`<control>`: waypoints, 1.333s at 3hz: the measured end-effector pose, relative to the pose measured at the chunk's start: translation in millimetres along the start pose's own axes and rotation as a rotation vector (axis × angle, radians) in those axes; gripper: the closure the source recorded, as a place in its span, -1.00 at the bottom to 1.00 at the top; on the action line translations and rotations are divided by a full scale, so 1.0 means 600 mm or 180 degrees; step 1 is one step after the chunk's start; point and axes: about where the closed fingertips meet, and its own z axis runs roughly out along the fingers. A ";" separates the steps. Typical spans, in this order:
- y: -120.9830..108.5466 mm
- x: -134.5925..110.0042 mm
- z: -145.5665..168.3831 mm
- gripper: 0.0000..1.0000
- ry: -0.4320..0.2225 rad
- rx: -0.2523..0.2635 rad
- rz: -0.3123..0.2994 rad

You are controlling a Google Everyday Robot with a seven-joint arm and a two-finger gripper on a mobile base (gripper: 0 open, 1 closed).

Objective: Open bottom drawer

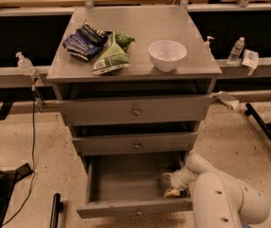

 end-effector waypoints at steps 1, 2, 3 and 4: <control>0.000 0.000 0.000 -1.00 0.0000 0.0000 0.0000; 0.000 0.000 0.000 -0.67 0.0000 0.0000 0.0000; -0.012 -0.005 -0.018 -0.60 0.0001 0.0148 -0.0057; -0.019 -0.009 -0.031 -0.60 0.0002 0.0248 -0.0089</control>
Offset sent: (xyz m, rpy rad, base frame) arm 0.0158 -0.0056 0.0205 -0.0093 -0.0926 -0.0082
